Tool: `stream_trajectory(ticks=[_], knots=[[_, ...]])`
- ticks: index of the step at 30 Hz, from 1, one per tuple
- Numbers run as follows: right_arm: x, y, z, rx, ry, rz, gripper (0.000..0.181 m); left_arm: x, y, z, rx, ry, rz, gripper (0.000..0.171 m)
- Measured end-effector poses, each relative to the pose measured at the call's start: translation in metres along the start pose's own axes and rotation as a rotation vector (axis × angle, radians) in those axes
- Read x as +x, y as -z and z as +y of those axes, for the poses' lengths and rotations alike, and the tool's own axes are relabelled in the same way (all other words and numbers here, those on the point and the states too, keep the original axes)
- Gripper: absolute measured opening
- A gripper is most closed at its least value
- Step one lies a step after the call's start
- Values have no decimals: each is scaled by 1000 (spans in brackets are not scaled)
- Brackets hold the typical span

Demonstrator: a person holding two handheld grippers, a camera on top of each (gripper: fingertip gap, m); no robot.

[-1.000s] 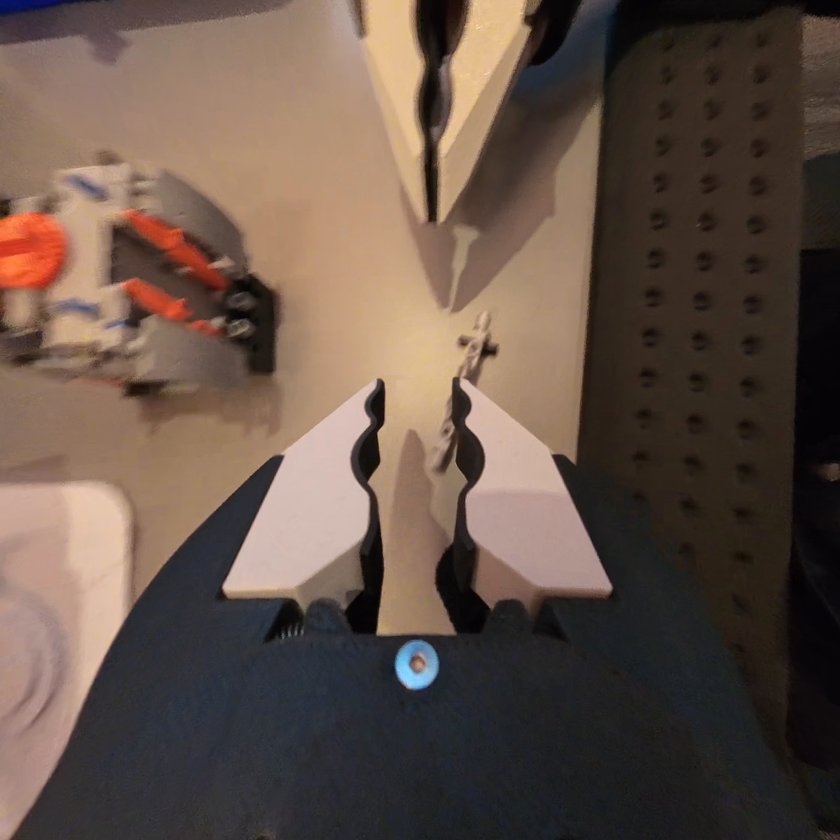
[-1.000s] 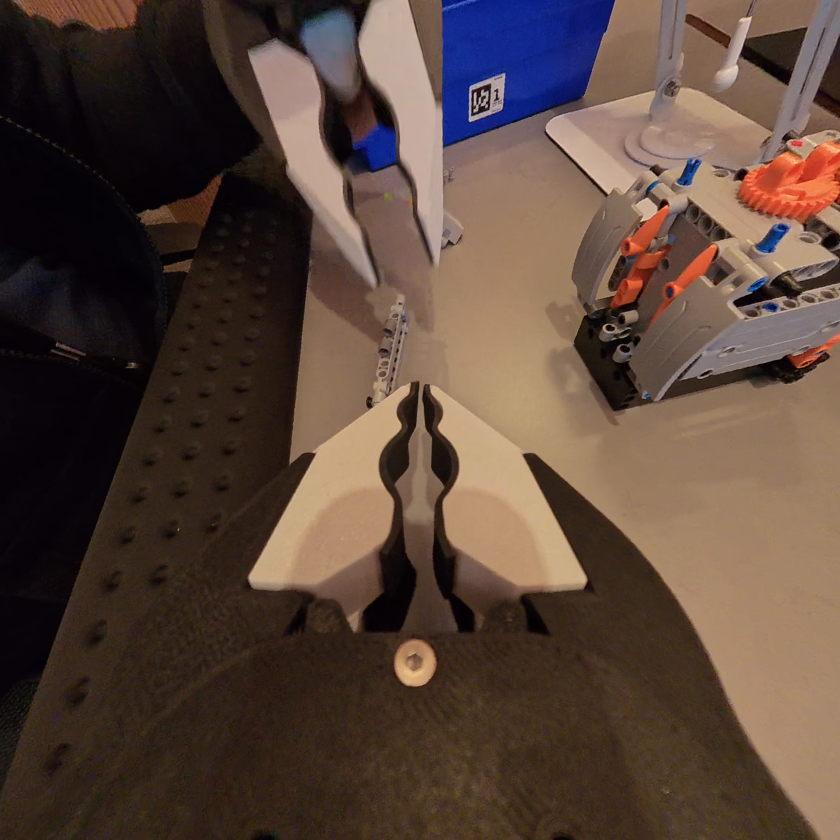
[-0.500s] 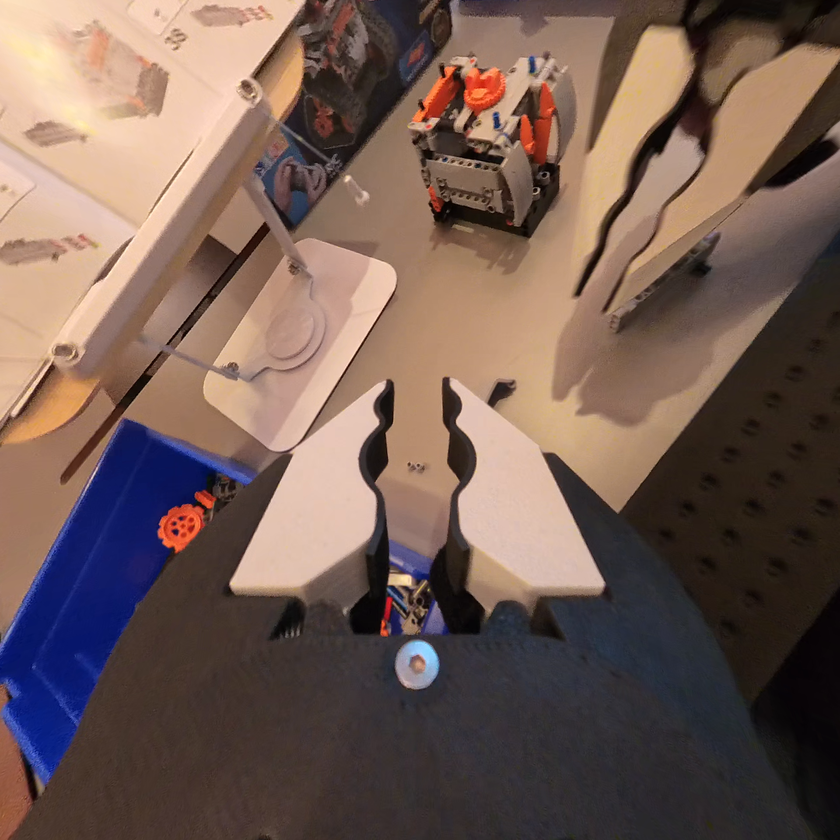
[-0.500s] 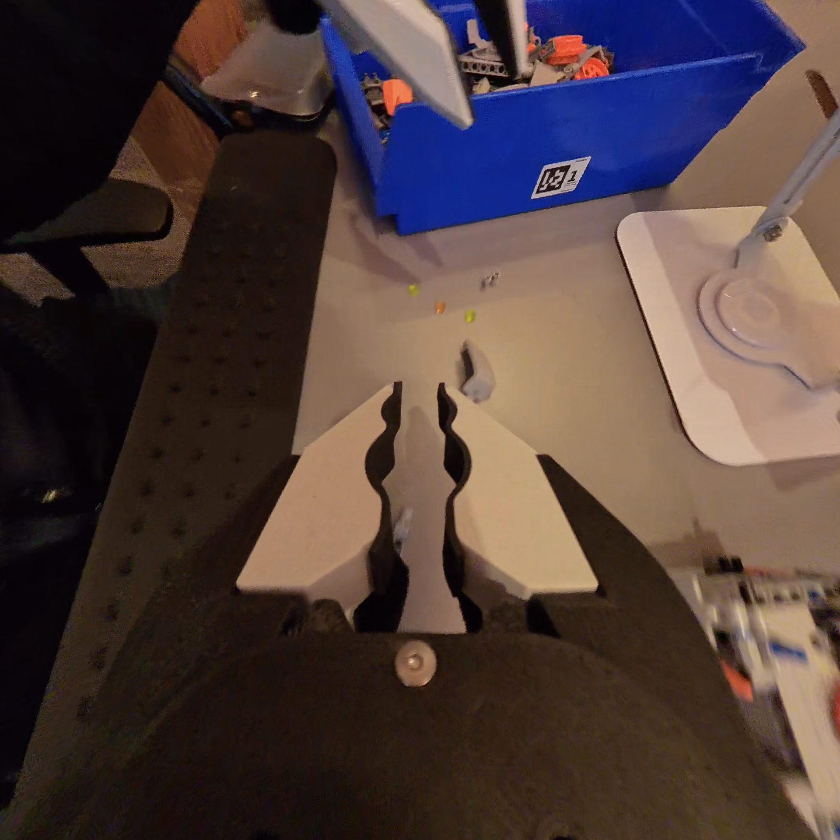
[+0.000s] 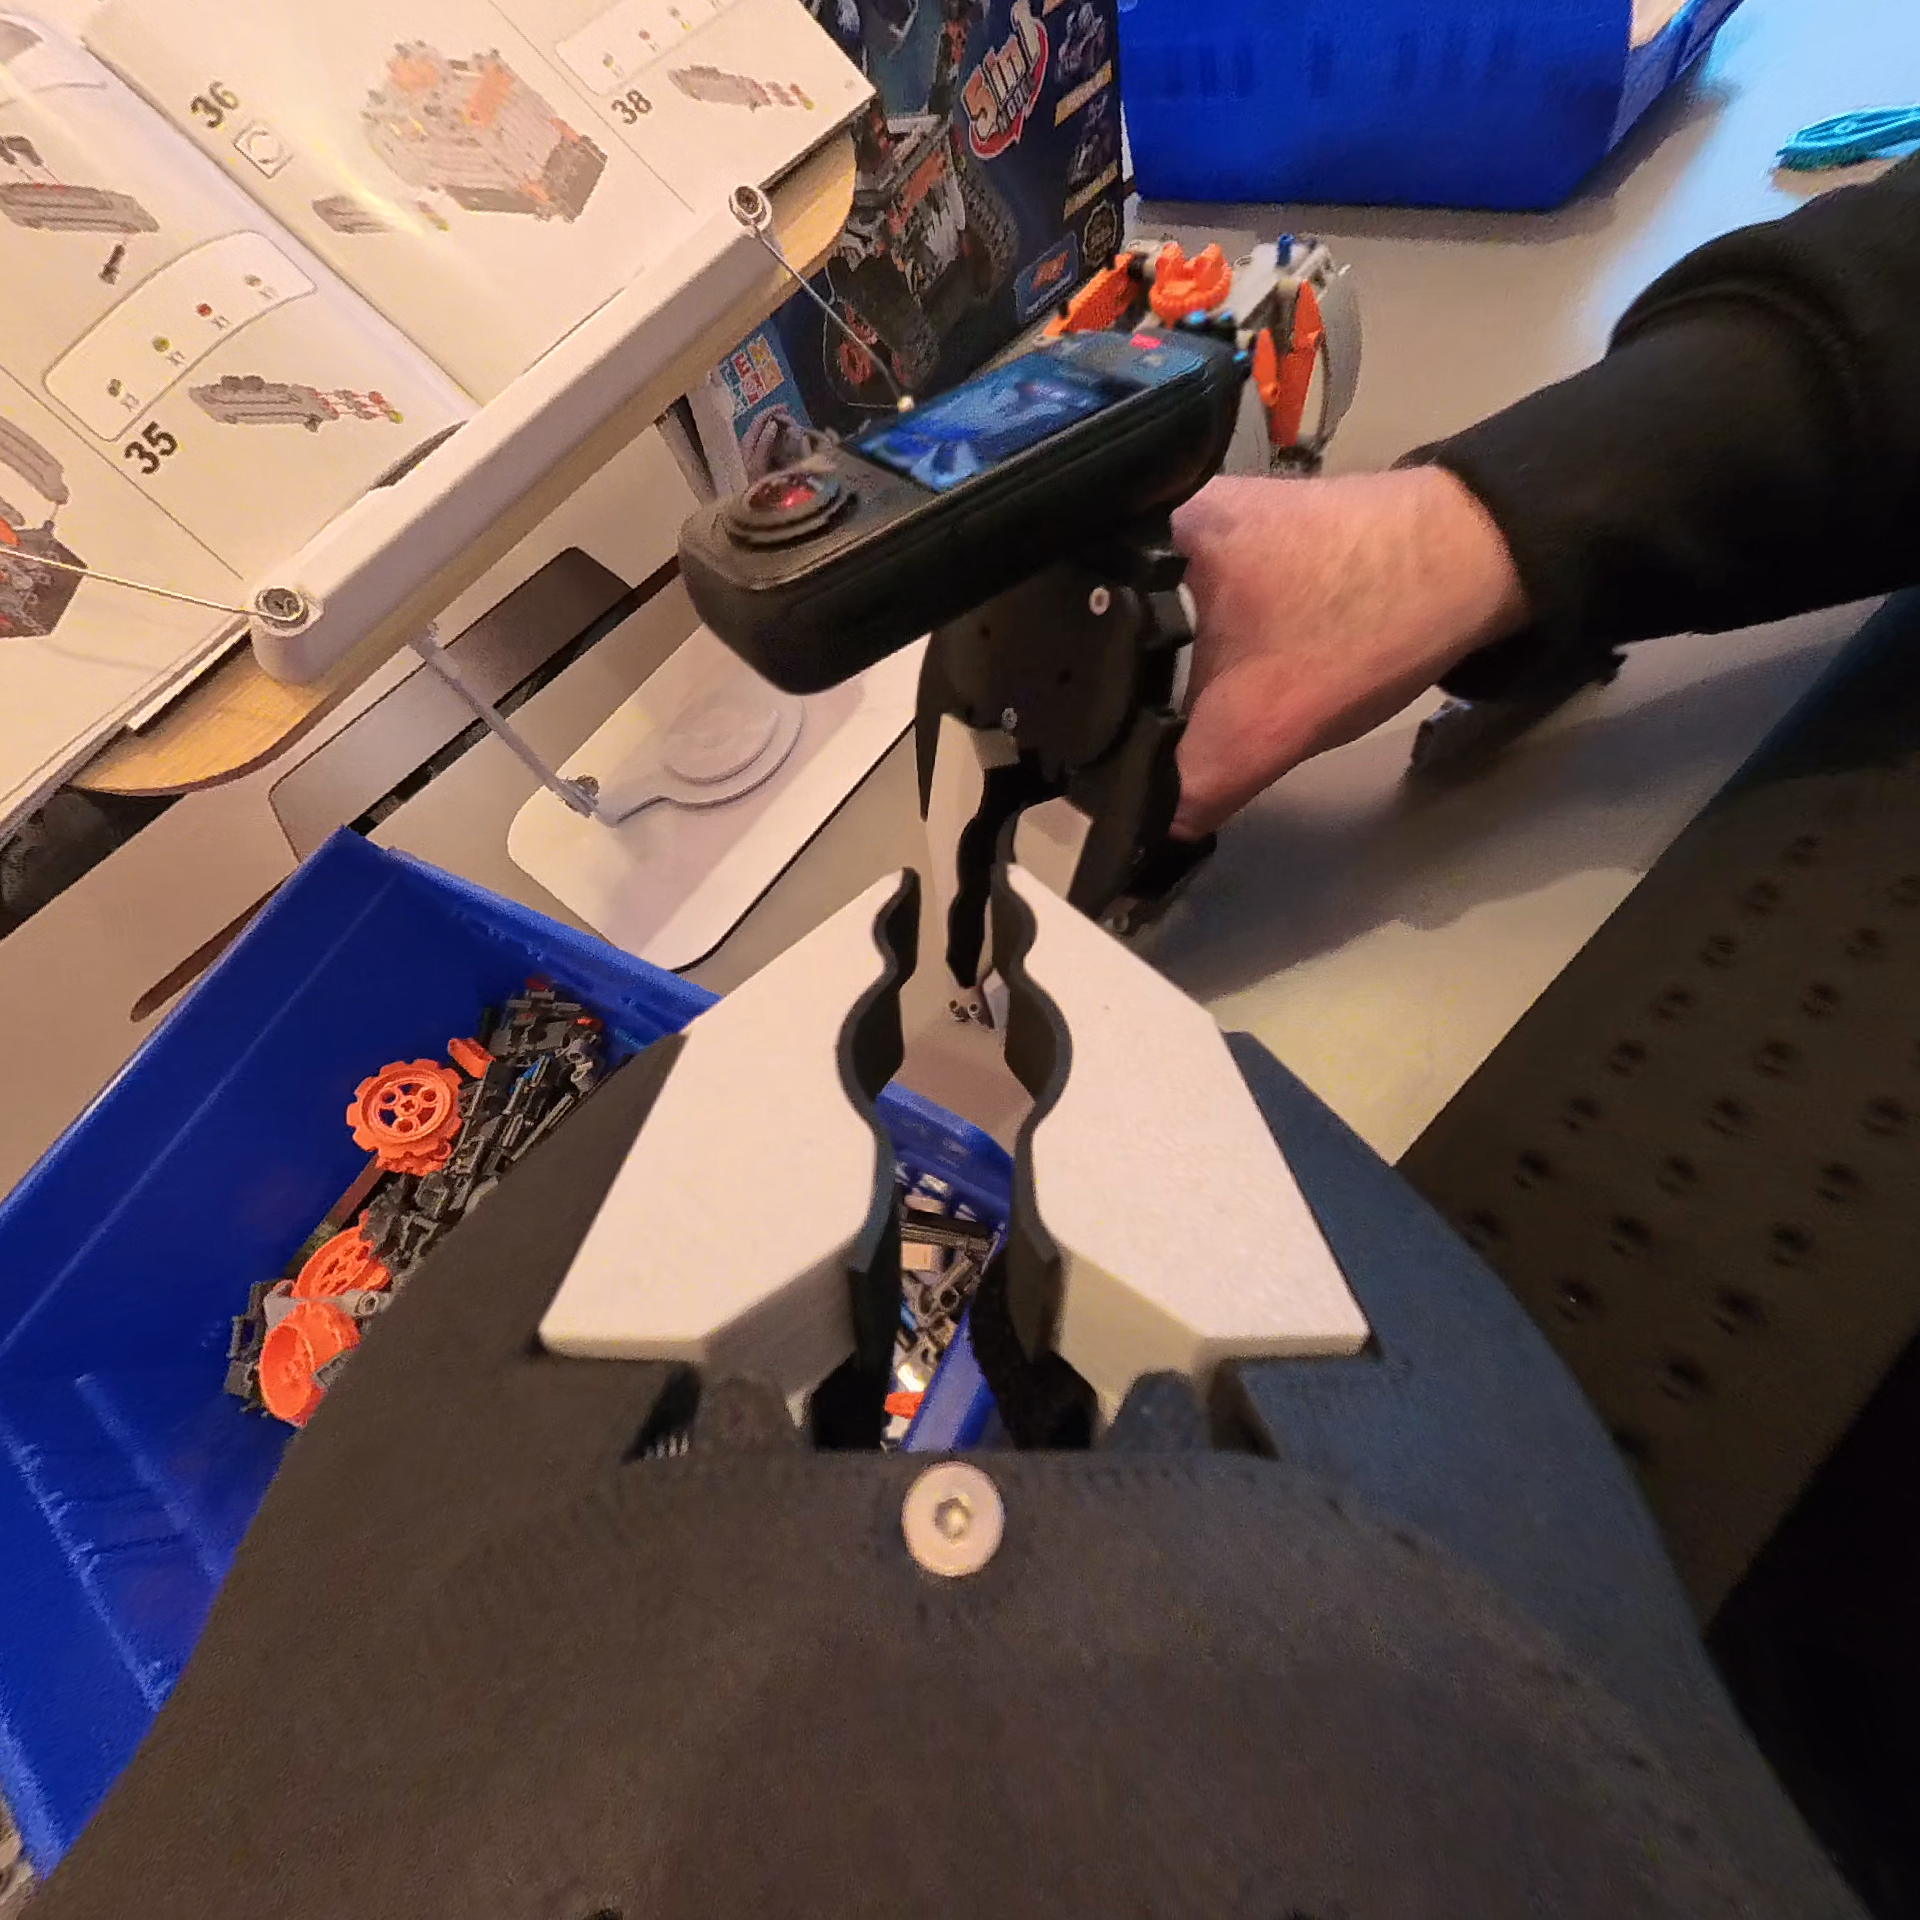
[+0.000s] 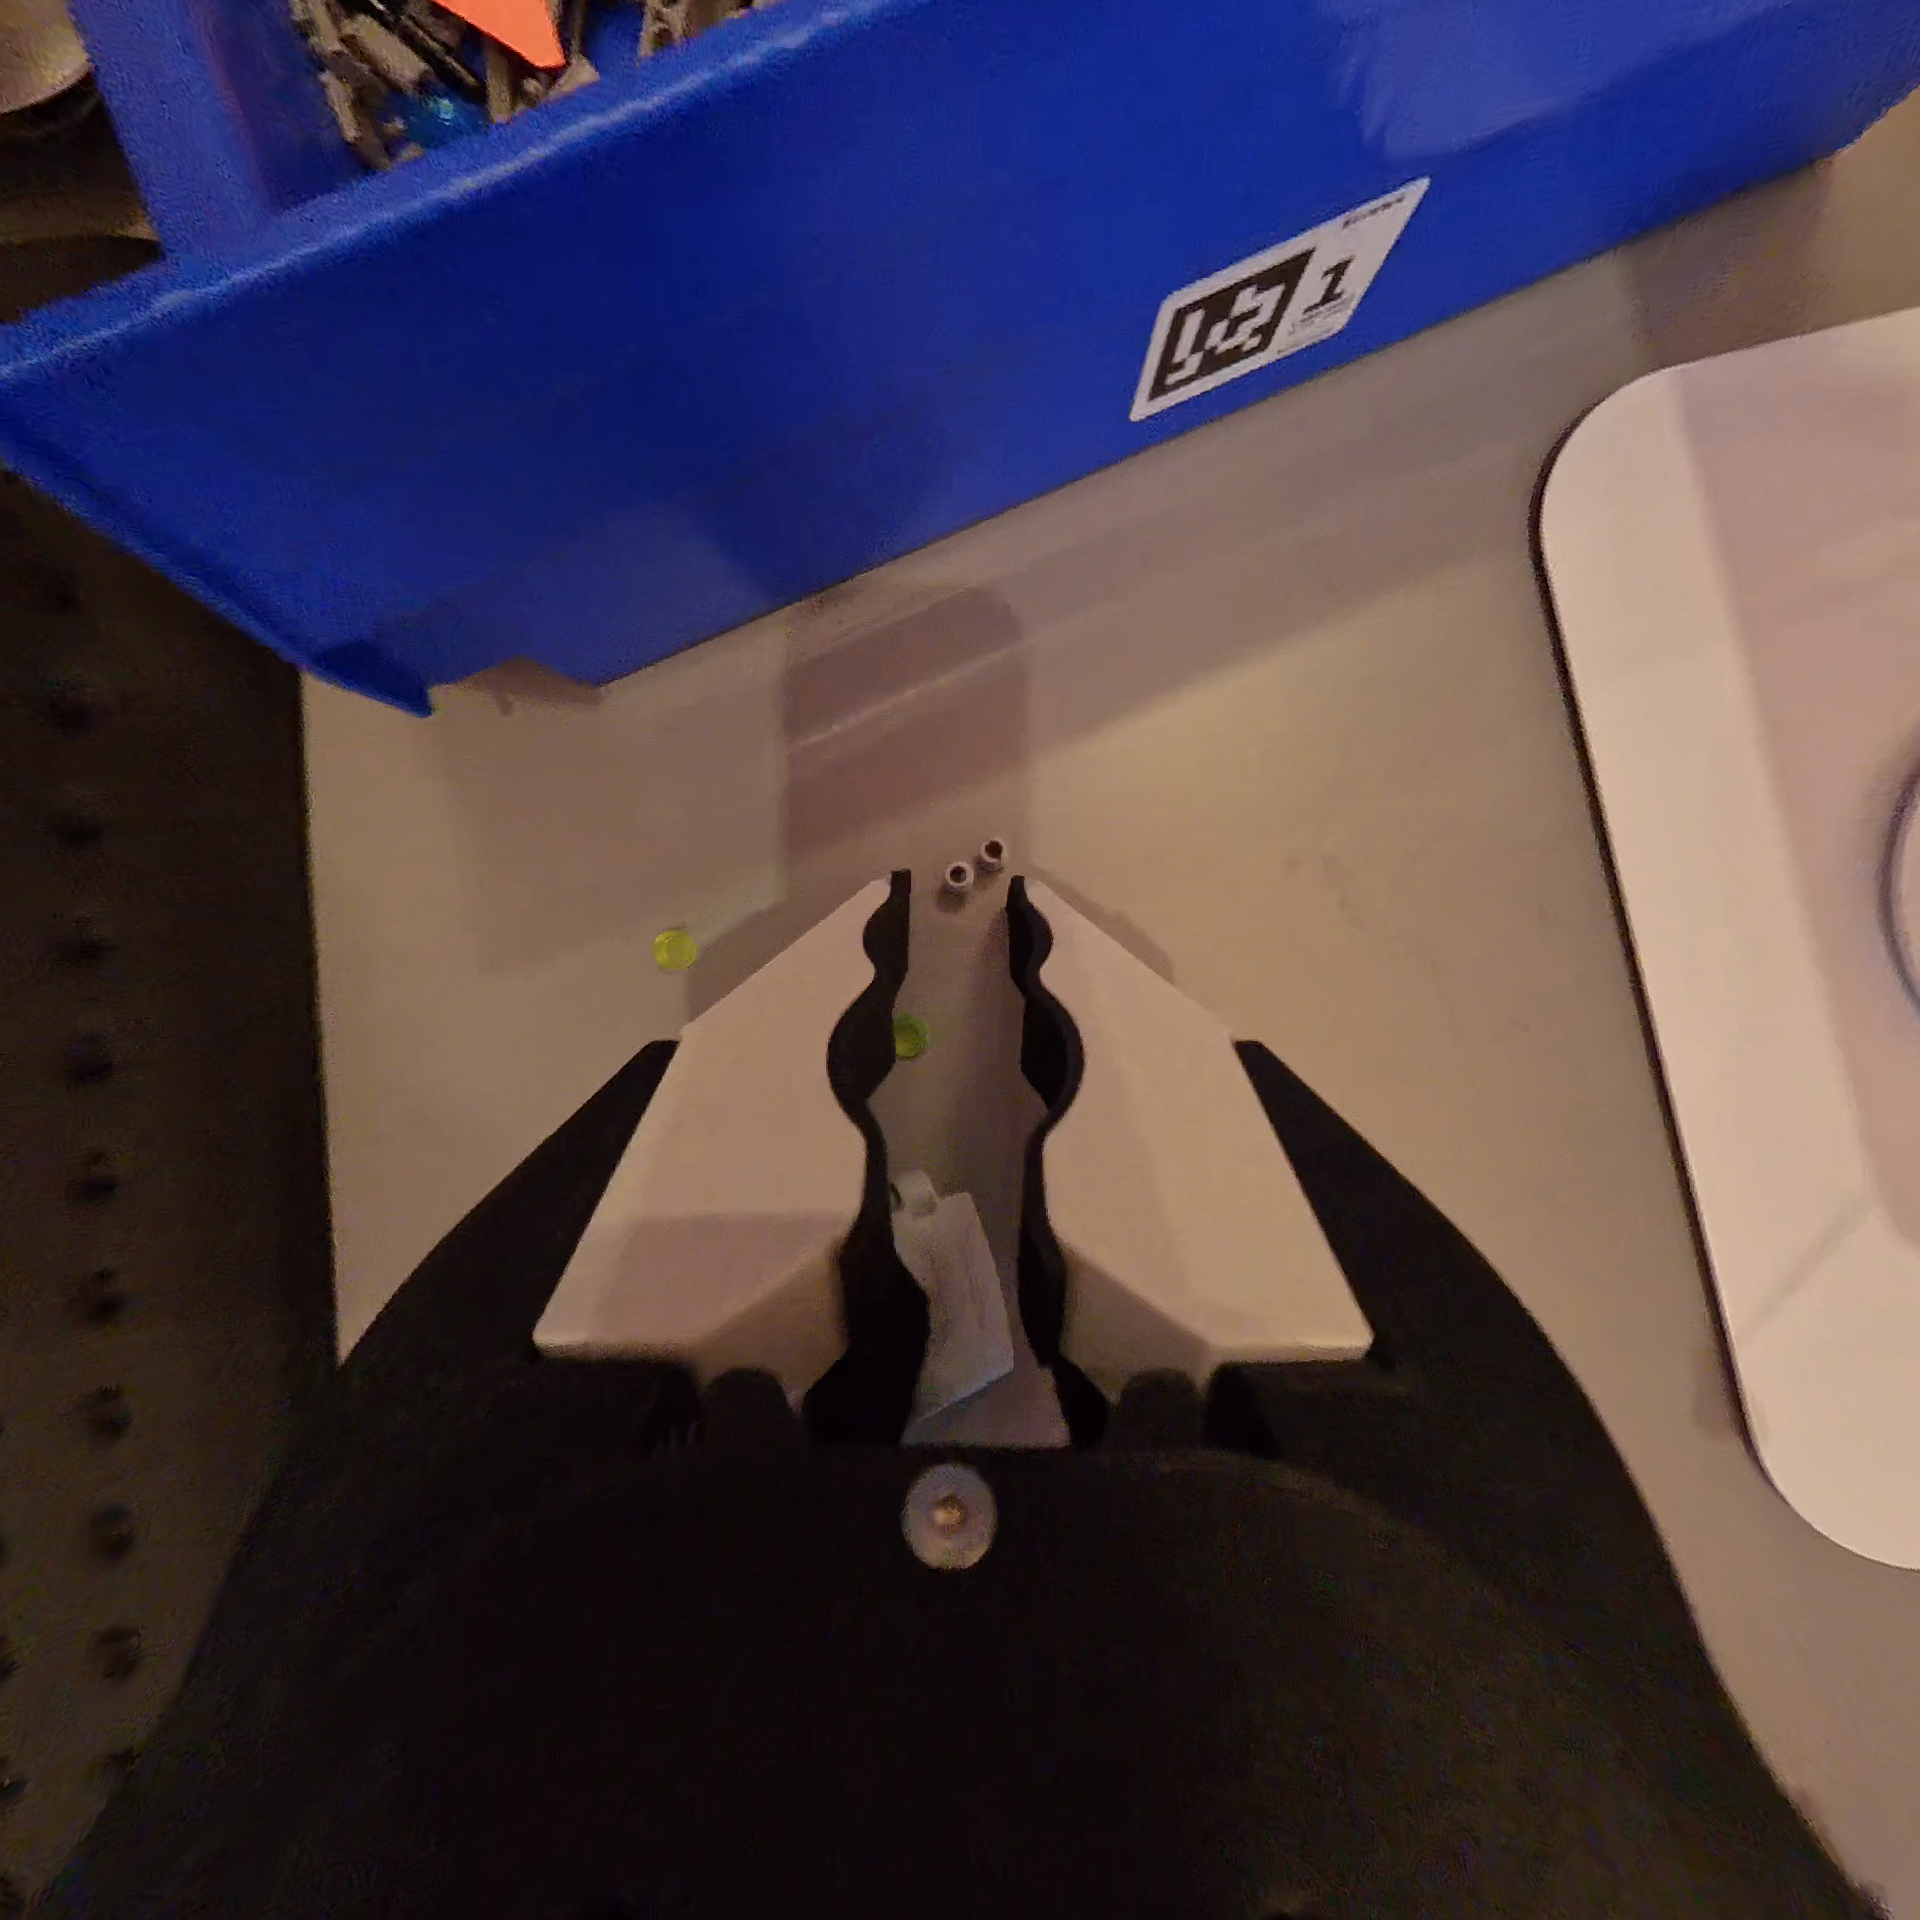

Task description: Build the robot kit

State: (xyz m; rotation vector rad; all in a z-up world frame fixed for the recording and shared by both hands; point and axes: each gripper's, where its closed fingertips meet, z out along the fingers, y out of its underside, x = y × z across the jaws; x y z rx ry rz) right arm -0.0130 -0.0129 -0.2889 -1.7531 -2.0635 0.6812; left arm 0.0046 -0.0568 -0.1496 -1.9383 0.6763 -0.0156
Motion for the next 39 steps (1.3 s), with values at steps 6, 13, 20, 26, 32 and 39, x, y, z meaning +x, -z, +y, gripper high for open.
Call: stream_trajectory(ticks=[6, 13, 20, 26, 32, 39], knots=[[1, -7, 0, -15, -28, -9, 3, -4, 6, 3, 35, 19, -2, 10], [-13, 34, -7, 145, -102, -143, 3, 6, 1, 4, 40, 11, 26, 12], [-42, 146, 0, 518, -232, -449, 3, 42, -24, -10, 65, -34, 113, 14], [-51, 191, 47, 613, -277, -451, 2, 96, -56, -43, 105, -166, 207, 14], [-15, 176, 174, 120, -148, 49, 2, 132, -90, -34, 18, -230, 297, 13], [-10, 160, 238, -123, -108, 97, 3, 147, -111, -32, -10, -222, 350, 12]])
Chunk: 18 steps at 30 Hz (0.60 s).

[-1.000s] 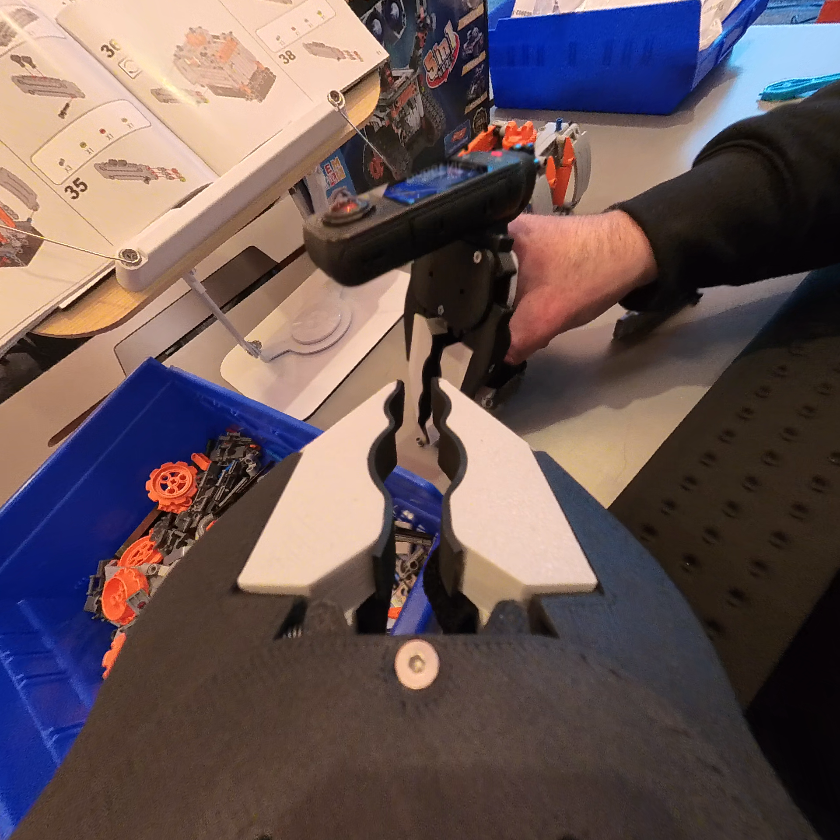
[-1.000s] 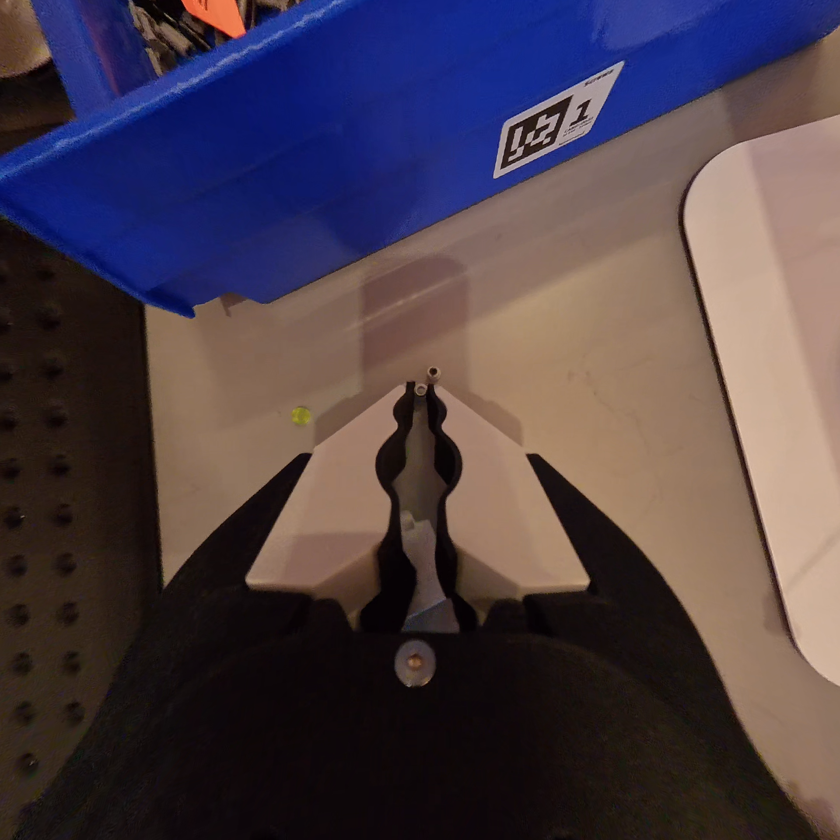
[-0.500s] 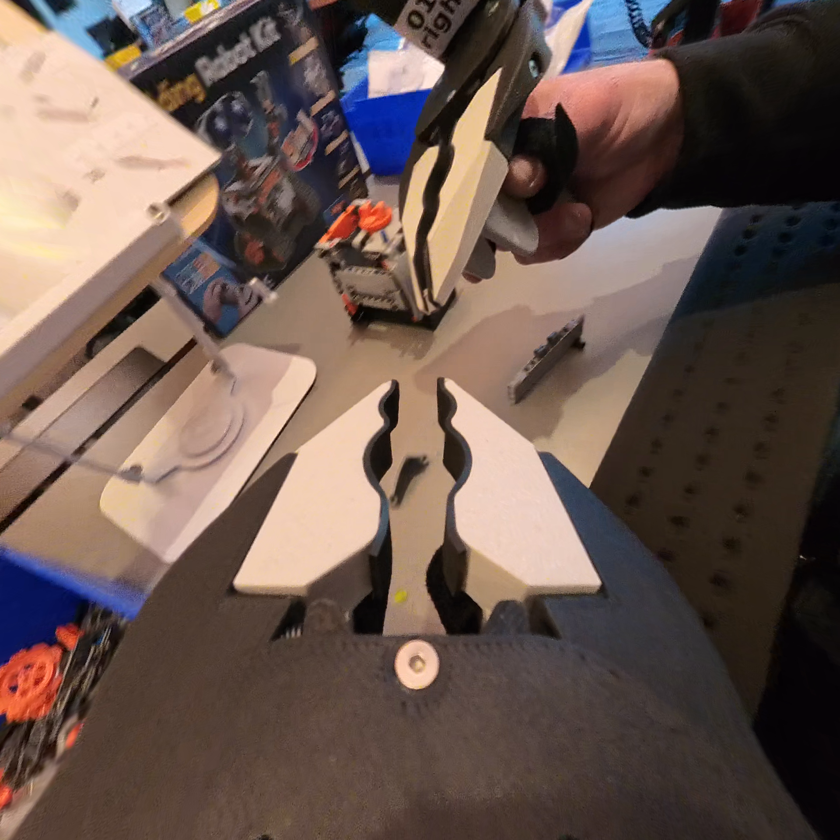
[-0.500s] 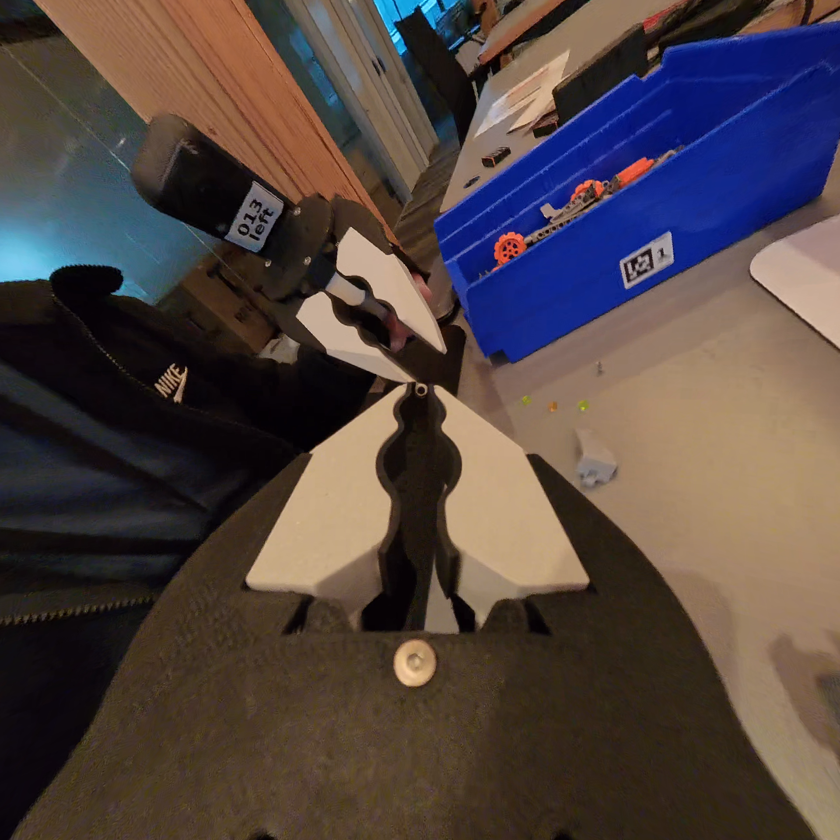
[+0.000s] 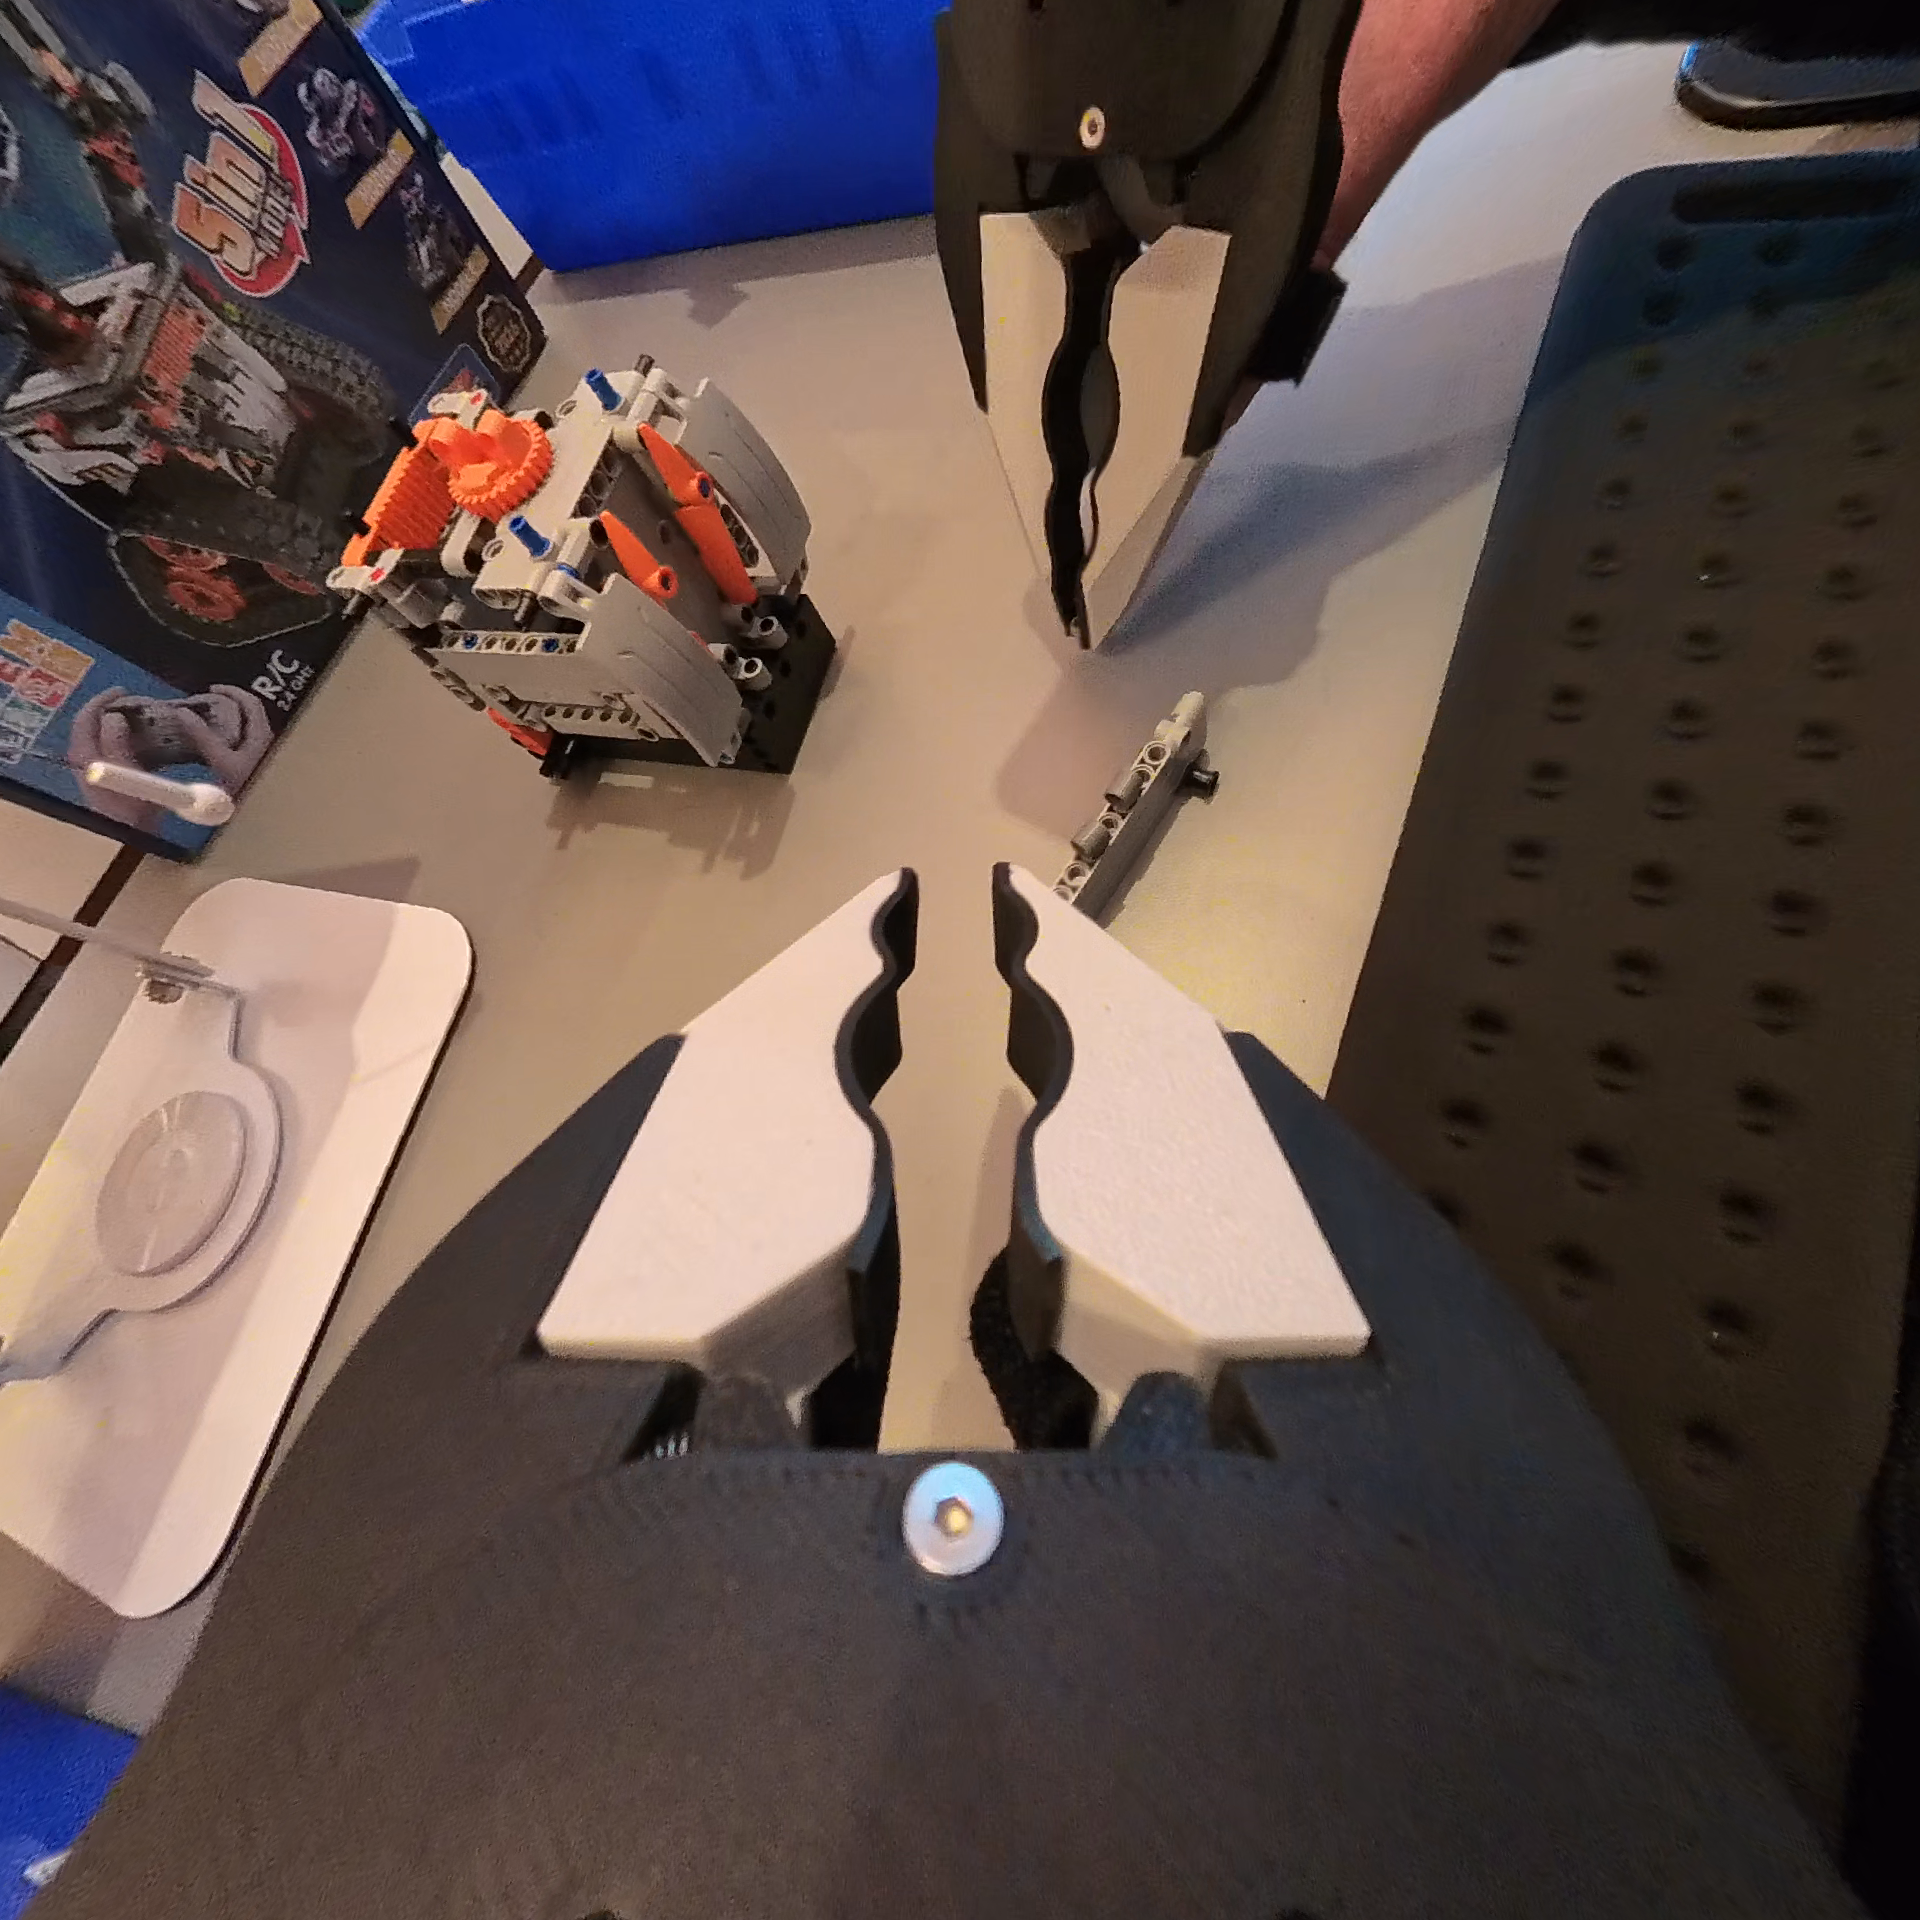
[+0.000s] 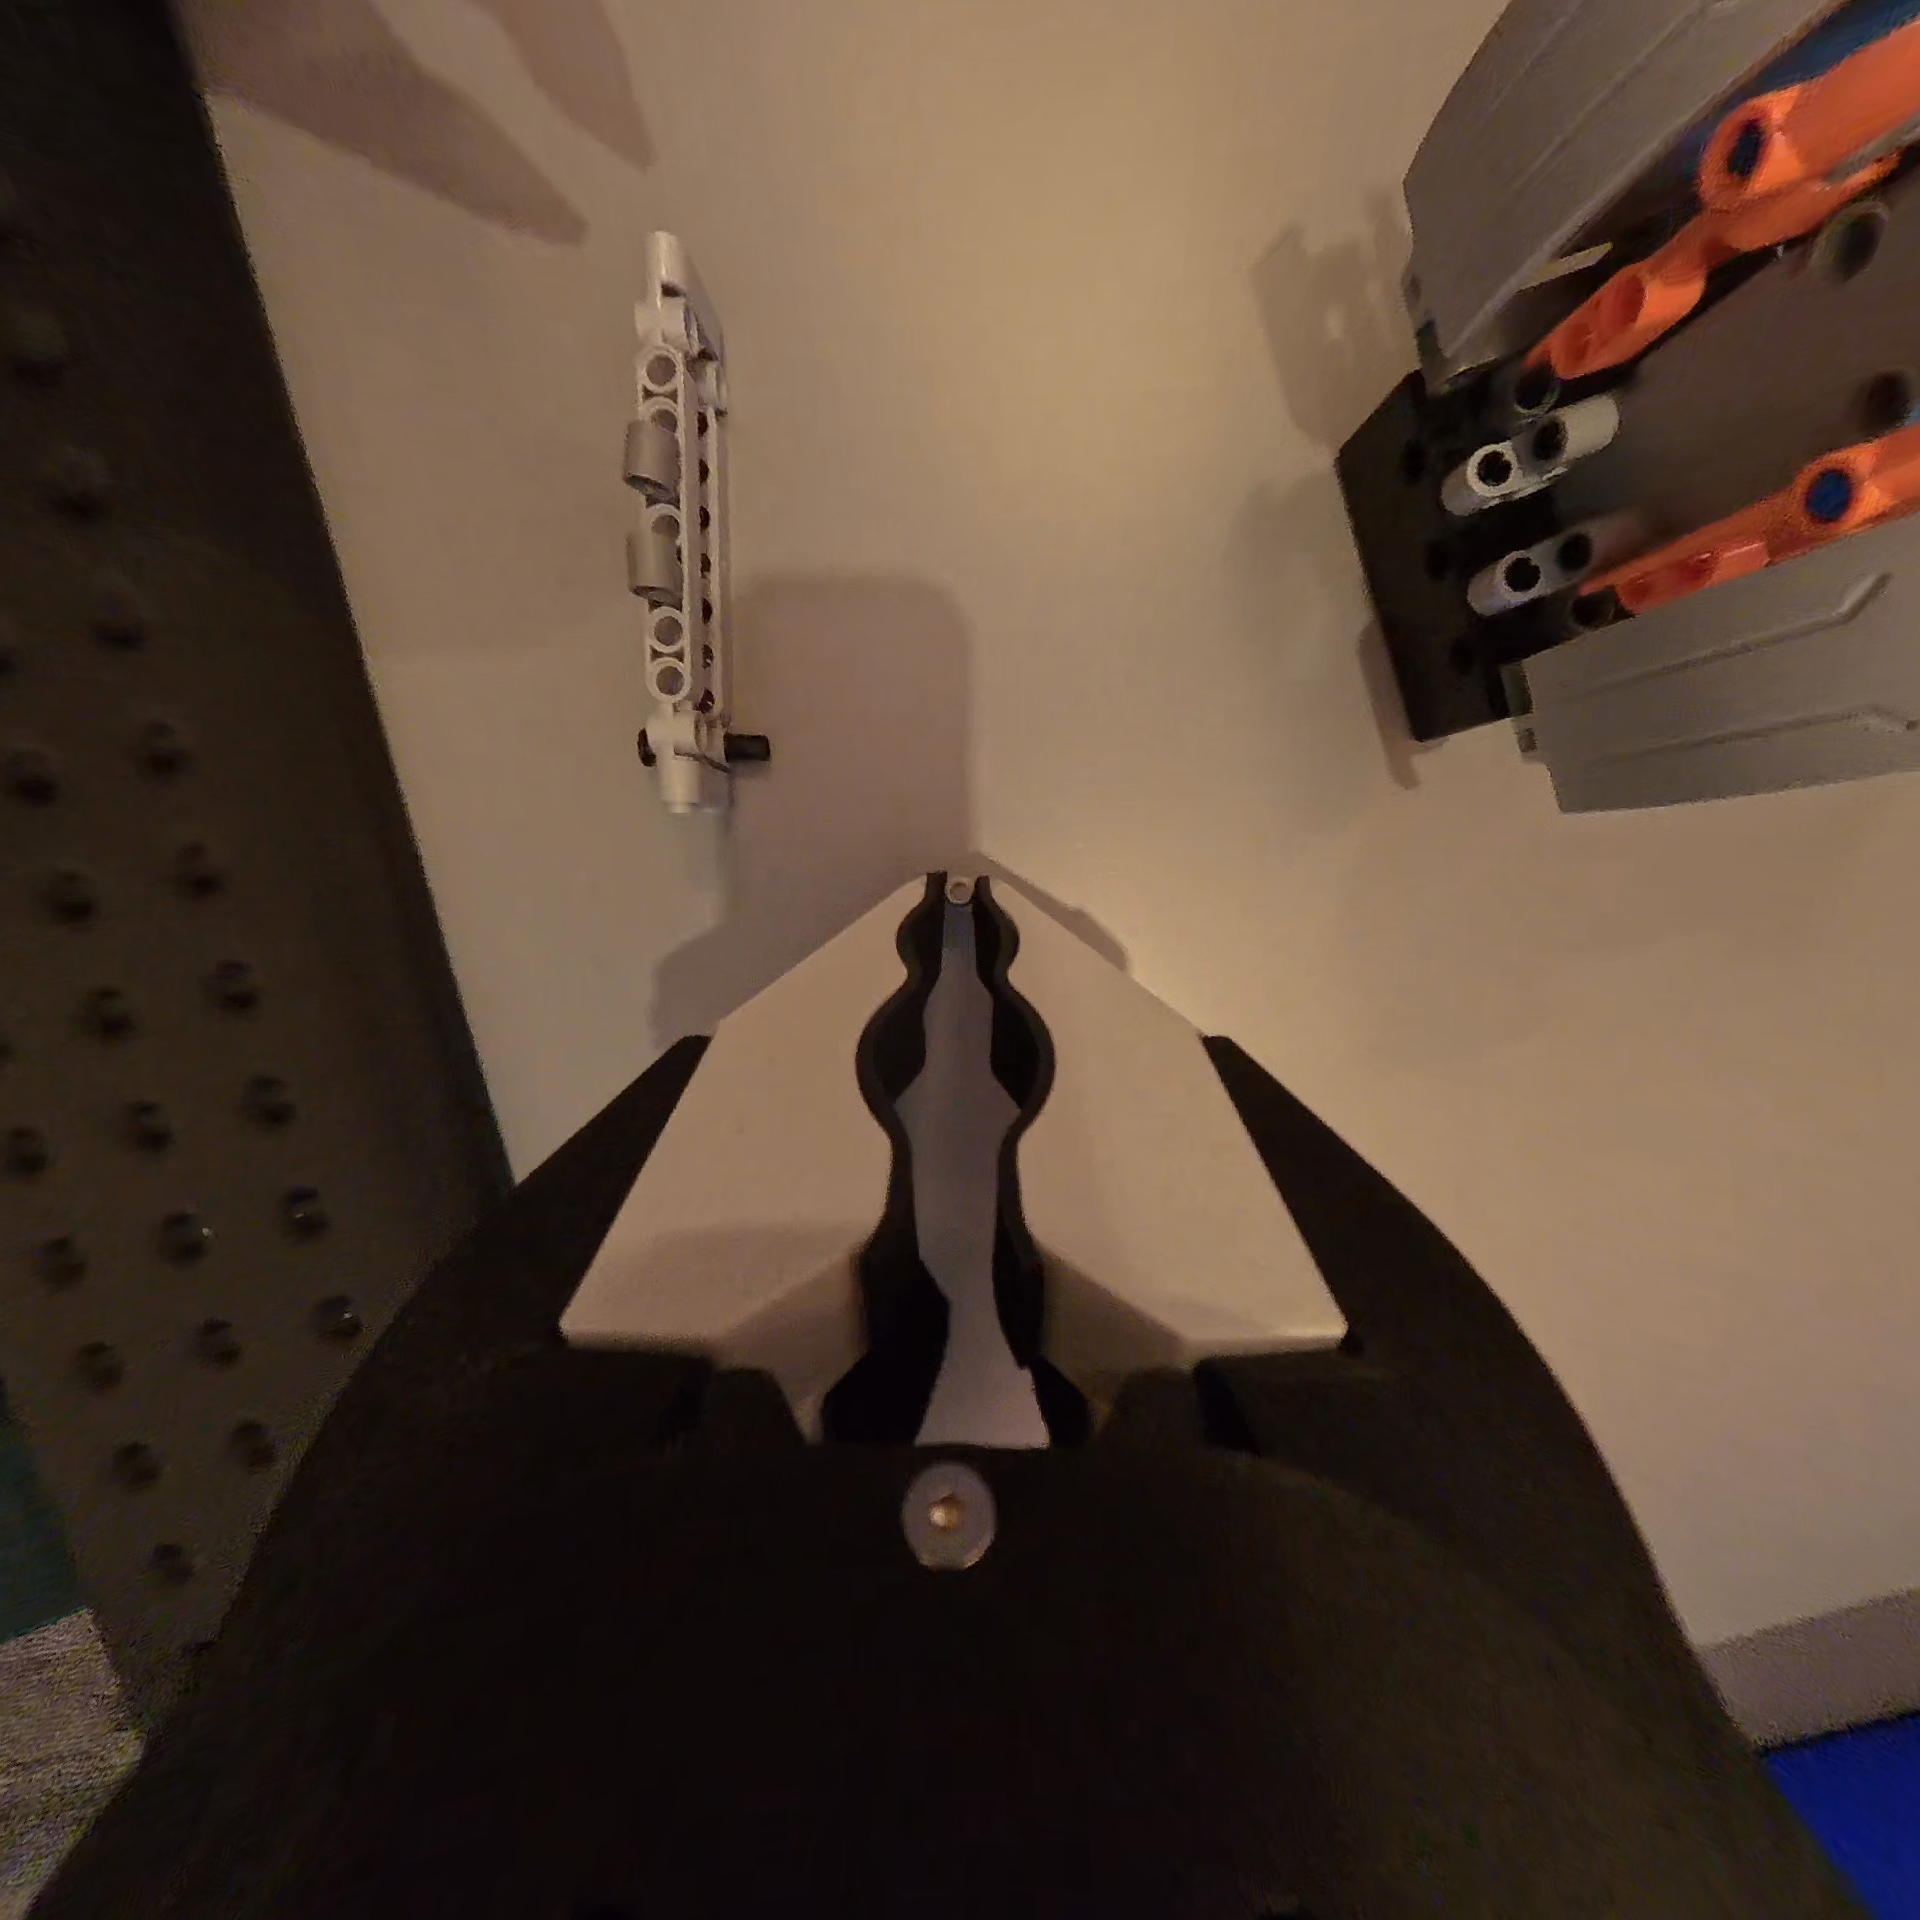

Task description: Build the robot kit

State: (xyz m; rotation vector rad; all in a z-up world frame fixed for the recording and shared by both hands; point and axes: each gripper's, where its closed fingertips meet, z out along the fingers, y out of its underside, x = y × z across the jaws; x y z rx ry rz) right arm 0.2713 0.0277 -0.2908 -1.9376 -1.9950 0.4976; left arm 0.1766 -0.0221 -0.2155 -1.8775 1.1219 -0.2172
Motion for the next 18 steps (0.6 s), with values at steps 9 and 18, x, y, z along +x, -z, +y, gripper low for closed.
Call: stream_trajectory(ticks=[9, 18], knots=[[-4, -4, 0, 44, 22, -8, 7, 4, -10, 5, -28, 14, 42, 12], [0, 1, -1, 187, -79, -23, 14, 8, -22, -3, -48, 5, 108, 13]])
